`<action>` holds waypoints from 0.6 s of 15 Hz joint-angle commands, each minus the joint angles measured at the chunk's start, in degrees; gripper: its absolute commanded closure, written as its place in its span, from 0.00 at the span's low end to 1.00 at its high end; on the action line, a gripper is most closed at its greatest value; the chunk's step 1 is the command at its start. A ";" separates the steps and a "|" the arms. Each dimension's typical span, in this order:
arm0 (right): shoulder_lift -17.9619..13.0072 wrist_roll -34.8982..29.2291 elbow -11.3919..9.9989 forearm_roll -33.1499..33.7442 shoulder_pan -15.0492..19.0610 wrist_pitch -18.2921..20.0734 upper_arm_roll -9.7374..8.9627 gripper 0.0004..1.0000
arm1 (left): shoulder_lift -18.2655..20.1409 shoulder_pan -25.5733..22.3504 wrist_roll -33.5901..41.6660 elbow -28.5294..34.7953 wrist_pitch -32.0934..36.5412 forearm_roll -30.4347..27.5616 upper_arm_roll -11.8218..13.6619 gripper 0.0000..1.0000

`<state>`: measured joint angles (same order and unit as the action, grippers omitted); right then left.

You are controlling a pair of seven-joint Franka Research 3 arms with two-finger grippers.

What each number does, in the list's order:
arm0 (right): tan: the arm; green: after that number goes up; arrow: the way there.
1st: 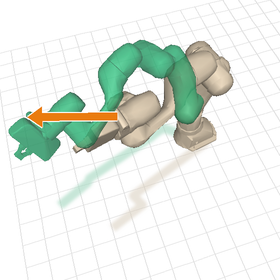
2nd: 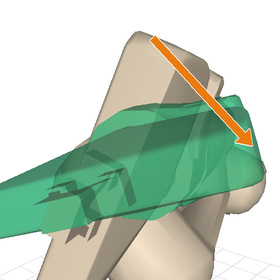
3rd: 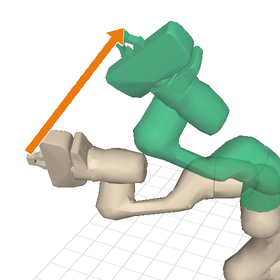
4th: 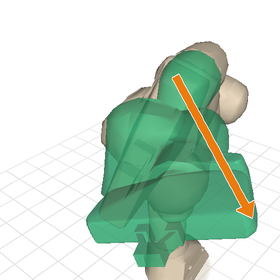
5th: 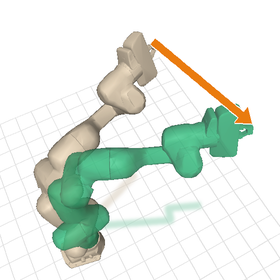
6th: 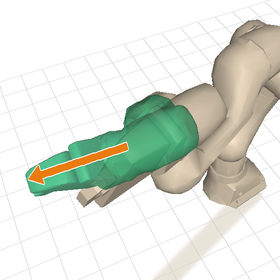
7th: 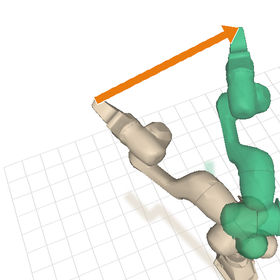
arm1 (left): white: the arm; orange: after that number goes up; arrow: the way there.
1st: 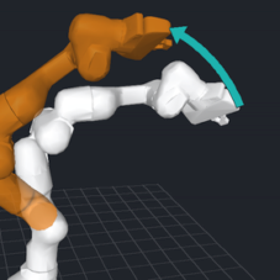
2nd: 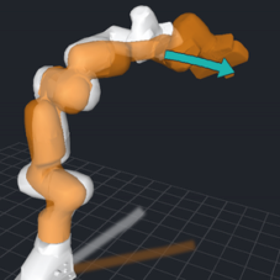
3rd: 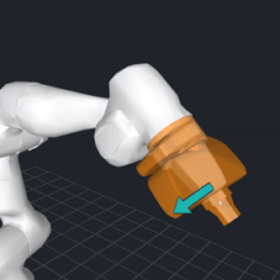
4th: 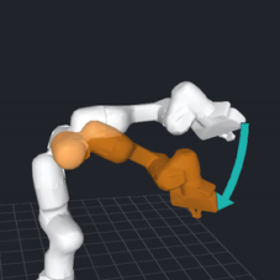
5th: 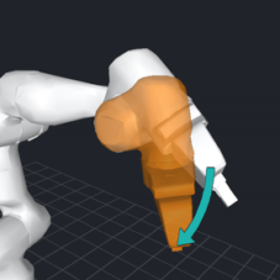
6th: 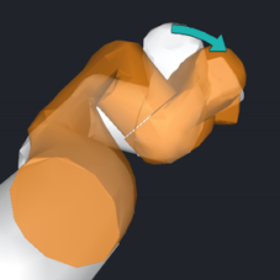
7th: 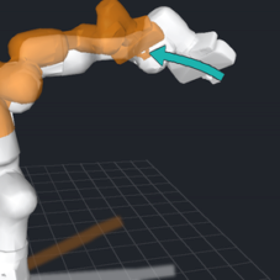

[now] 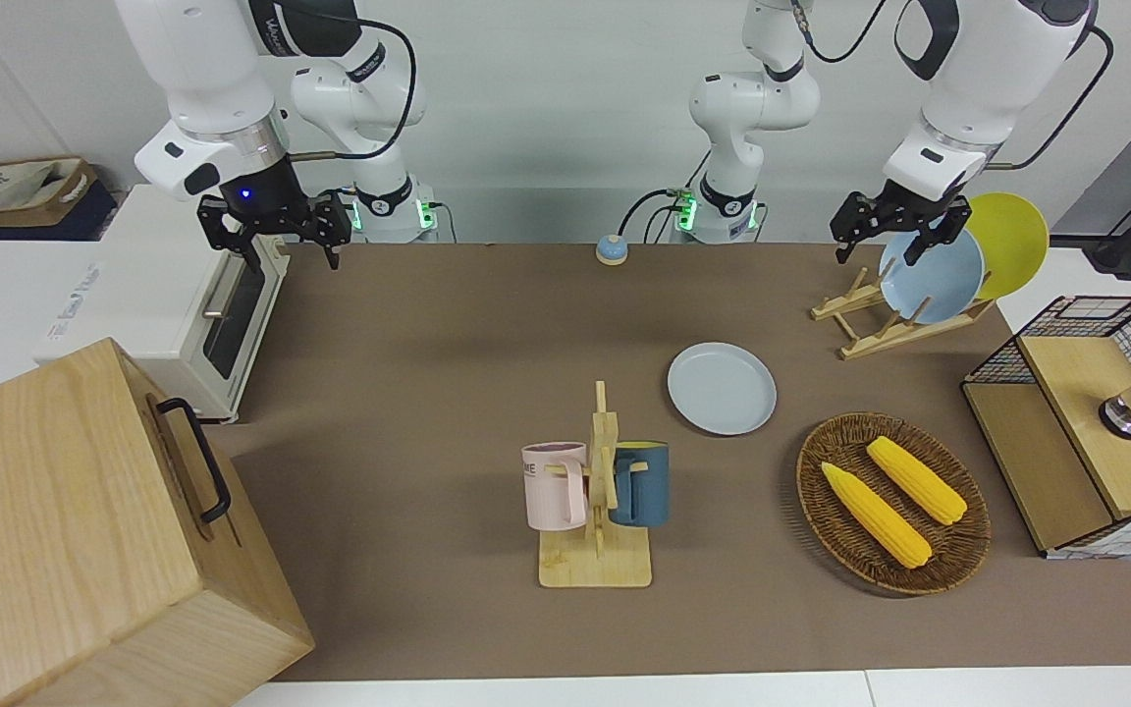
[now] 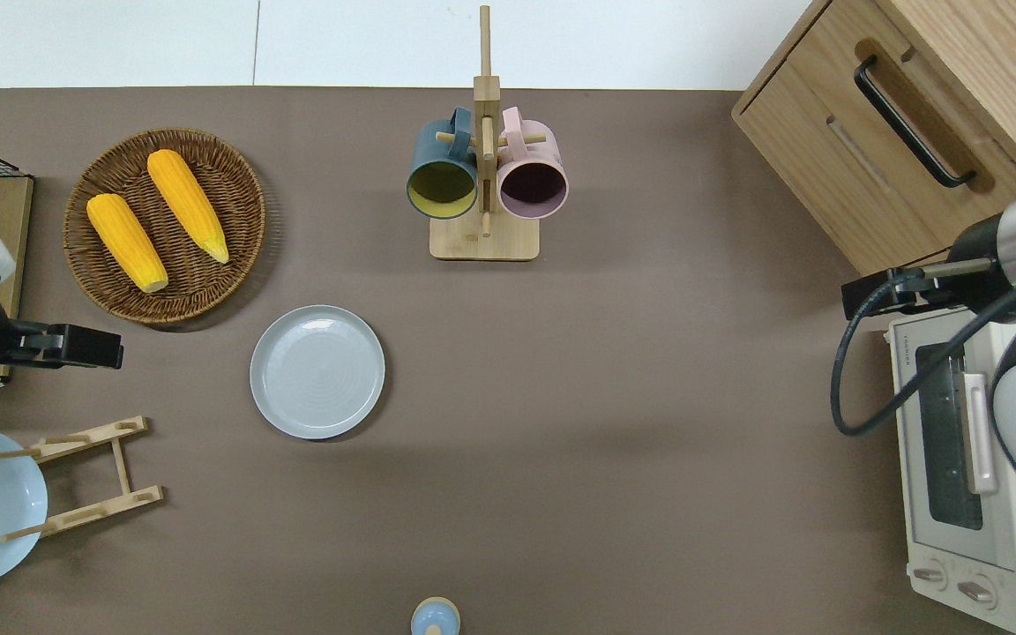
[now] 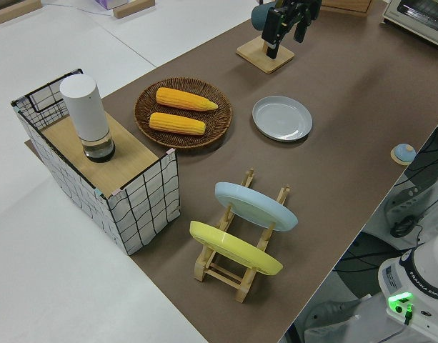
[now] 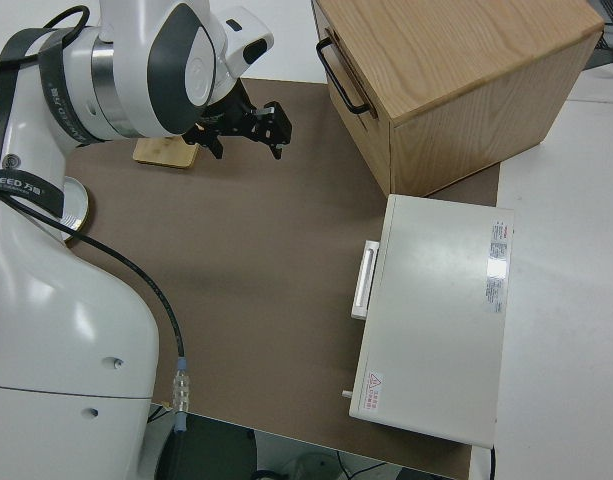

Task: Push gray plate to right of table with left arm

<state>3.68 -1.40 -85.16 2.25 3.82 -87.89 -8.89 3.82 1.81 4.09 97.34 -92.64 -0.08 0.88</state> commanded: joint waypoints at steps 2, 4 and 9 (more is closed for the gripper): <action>-0.34 -0.18 0.08 -0.40 0.04 0.61 0.01 0.02 | -0.30 0.30 -0.05 -0.48 0.00 0.69 -0.09 0.00; -0.34 -0.18 0.08 -0.40 0.04 0.61 0.01 0.02 | -0.13 0.30 -0.14 0.04 0.09 0.52 -0.18 0.00; -0.34 -0.18 0.08 -0.40 0.04 0.61 0.01 0.02 | 0.84 0.39 -0.93 2.68 0.00 0.25 -0.71 0.00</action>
<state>3.68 -1.40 -85.16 2.25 3.82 -87.89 -8.89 3.81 1.83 4.06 98.09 -92.52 -0.08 0.56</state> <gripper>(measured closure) 0.013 0.004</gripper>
